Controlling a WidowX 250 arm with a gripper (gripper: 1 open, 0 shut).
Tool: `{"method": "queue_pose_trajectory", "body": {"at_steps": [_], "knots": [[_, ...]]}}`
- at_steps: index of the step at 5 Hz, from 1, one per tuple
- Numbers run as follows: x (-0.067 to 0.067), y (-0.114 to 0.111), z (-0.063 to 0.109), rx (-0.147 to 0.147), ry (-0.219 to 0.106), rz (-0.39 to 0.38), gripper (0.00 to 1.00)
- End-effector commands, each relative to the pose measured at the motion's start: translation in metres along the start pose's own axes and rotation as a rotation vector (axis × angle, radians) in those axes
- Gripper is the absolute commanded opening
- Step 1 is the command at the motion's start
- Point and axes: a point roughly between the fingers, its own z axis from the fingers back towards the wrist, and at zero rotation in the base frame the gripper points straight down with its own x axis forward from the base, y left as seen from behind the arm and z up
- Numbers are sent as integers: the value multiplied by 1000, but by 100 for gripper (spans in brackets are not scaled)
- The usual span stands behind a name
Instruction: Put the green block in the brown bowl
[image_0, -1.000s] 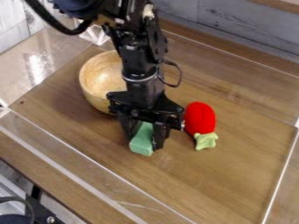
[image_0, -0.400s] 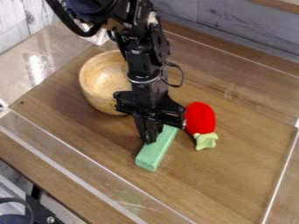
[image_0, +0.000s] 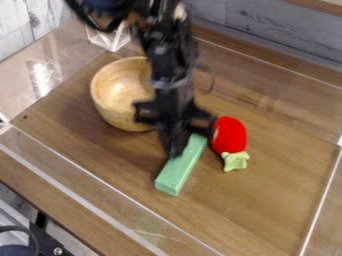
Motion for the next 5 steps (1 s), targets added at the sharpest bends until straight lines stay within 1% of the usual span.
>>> {"method": "queue_pose_trajectory", "body": {"at_steps": [1, 2, 3, 4, 5], "knots": [[23, -4, 37, -32, -47, -5, 0], [27, -2, 60, -43, -53, 46, 0], [27, -4, 75, -51, -65, 95, 0], [18, -6, 63, -48, -61, 88, 100], [10, -6, 56, -46, -60, 78, 0]]}}
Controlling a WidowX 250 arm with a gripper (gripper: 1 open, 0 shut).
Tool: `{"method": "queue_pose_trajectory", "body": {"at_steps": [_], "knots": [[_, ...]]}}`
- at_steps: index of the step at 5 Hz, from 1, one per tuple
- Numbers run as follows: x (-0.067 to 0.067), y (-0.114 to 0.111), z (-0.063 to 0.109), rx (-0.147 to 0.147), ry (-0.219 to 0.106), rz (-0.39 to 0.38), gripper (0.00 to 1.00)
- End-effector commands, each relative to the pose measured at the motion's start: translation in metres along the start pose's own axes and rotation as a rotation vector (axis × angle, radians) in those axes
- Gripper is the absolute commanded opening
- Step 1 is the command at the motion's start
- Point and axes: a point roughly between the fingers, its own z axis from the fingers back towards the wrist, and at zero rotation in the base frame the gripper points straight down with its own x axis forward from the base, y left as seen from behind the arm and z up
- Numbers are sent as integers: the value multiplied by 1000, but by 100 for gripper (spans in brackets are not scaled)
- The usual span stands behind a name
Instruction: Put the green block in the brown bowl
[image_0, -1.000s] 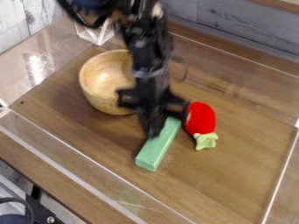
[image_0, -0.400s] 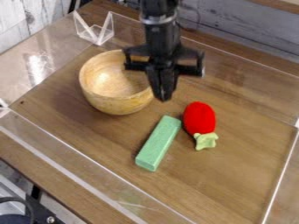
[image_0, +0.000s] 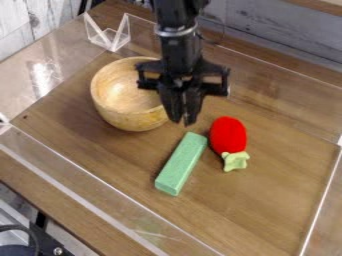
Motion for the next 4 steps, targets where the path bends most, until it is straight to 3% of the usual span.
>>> {"method": "queue_pose_trajectory", "body": {"at_steps": [1, 2, 4], "knots": [[1, -1, 9, -13, -50, -23, 0], [-2, 0, 6, -14, -51, -33, 0], [-6, 19, 16, -13, -57, -15, 0]]}}
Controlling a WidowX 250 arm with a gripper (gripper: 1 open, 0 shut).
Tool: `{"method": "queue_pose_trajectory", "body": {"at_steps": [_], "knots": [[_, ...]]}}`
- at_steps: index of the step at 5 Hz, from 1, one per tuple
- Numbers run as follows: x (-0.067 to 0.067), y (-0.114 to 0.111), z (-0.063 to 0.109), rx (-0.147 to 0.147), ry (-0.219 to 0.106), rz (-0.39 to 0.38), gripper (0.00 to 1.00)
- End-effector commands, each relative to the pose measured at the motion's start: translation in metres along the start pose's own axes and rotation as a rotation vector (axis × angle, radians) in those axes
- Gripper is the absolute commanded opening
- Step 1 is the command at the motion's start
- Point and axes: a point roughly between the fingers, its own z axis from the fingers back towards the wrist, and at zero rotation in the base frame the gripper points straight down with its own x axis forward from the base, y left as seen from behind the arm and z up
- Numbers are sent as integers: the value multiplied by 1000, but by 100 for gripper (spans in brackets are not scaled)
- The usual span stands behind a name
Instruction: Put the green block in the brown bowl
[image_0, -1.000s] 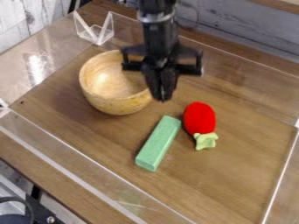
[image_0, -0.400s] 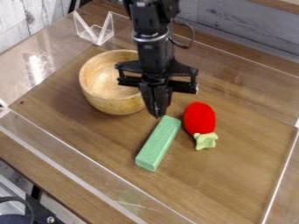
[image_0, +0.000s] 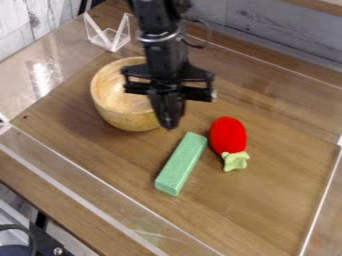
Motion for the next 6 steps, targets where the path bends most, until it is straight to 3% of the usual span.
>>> {"method": "queue_pose_trajectory", "body": {"at_steps": [1, 2, 6], "knots": [[5, 1, 12, -11, -43, -48, 0], [1, -2, 2, -11, -30, -90, 100], [-23, -25, -34, 1, -6, -178, 100]]}}
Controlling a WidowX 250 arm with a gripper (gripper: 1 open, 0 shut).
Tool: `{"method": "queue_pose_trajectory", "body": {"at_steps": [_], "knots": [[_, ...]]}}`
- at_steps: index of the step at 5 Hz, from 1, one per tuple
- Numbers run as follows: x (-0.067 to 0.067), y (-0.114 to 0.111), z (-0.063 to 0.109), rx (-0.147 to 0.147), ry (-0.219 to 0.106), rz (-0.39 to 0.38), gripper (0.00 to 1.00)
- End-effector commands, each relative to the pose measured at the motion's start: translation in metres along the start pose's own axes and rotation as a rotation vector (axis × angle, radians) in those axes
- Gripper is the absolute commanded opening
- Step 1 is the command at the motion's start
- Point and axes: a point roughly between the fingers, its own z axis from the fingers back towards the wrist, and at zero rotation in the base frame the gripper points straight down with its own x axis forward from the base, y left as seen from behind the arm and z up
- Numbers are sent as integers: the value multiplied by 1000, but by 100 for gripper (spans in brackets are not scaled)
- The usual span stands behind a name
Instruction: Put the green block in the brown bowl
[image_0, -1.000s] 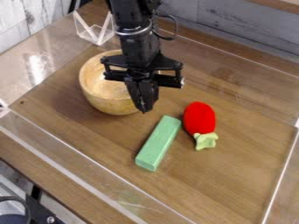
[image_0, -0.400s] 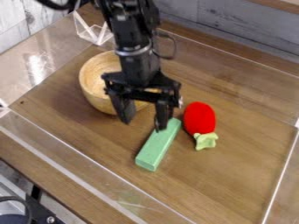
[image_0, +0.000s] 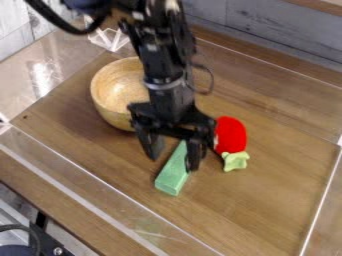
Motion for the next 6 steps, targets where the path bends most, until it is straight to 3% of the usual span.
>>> {"method": "queue_pose_trajectory", "body": {"at_steps": [1, 2, 5, 6], "knots": [[2, -2, -6, 4, -19, -7, 100], [4, -8, -24, 8, -15, -4, 0], [12, -5, 7, 32, -1, 17, 0], [23, 0, 29, 23, -17, 17, 0]]}}
